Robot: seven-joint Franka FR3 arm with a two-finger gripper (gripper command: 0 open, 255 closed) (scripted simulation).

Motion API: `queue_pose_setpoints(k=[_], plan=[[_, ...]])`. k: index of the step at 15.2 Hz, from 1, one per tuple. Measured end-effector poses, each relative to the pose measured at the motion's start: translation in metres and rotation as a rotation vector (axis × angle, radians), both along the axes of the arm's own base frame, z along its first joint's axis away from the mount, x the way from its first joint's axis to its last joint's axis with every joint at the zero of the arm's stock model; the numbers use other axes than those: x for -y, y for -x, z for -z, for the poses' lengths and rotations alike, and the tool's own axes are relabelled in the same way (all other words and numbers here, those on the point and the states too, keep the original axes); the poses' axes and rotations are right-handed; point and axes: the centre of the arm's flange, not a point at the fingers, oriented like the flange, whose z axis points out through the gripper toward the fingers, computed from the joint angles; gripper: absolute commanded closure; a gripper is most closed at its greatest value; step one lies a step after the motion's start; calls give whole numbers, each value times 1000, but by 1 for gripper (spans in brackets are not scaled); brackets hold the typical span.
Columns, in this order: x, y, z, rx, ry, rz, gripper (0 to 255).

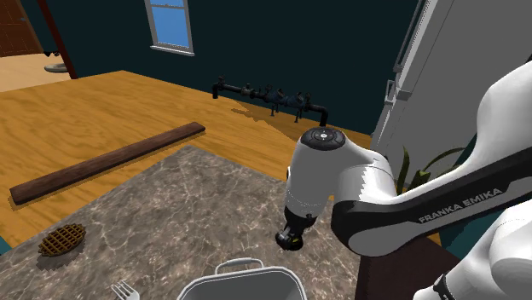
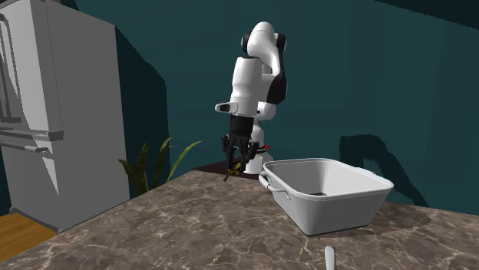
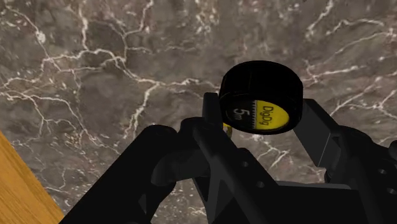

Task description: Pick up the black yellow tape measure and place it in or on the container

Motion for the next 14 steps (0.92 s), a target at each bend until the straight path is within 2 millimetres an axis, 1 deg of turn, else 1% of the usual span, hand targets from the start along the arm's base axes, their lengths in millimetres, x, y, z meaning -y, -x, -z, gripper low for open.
queue_pose_setpoints(k=[14], plan=[[-1, -1, -73, 0, 0, 0, 255]])
